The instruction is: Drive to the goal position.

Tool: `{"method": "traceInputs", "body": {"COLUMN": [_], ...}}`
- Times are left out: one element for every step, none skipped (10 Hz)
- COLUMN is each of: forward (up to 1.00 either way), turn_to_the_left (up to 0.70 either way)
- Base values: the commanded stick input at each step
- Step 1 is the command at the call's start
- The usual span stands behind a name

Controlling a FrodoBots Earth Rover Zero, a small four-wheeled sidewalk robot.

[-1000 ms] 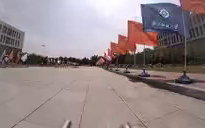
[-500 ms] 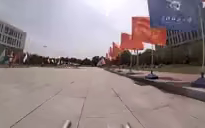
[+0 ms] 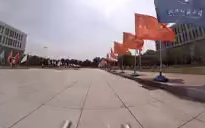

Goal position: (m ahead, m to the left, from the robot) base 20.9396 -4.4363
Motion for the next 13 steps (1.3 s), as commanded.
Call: {"method": "traceInputs", "body": {"forward": [1.0,1.0,1.0,1.0,1.0,1.0,1.0,1.0,1.0,1.0,1.0,1.0,1.0], "turn_to_the_left": [0.0,0.0,0.0,0.0,0.0,0.0,0.0,0.0,0.0,0.0,0.0,0.0,0.0]}}
